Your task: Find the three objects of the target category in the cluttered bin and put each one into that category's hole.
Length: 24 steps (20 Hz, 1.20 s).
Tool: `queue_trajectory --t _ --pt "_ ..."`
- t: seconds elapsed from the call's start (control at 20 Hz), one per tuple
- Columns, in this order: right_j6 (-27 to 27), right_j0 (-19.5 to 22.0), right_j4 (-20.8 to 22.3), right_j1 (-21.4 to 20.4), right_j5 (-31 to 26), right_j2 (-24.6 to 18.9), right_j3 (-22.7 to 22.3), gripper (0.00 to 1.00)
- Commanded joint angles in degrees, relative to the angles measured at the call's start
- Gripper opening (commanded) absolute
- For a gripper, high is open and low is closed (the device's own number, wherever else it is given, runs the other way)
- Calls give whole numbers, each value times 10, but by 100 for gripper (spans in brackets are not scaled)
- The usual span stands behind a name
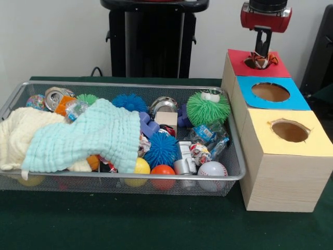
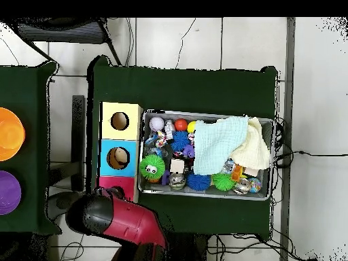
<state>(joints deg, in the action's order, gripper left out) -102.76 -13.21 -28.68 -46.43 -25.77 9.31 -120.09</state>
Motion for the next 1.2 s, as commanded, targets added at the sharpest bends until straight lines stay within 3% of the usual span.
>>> queue_trajectory --t 0.05,0.3,0.35,1.2 --pt "-139 -21 27 6 -101 -2 40 0" --pt "-111 -27 32 7 -65 1 39 0" --pt "-105 -26 34 10 -64 3 45 100" --pt "-99 -21 18 14 8 -12 26 100"
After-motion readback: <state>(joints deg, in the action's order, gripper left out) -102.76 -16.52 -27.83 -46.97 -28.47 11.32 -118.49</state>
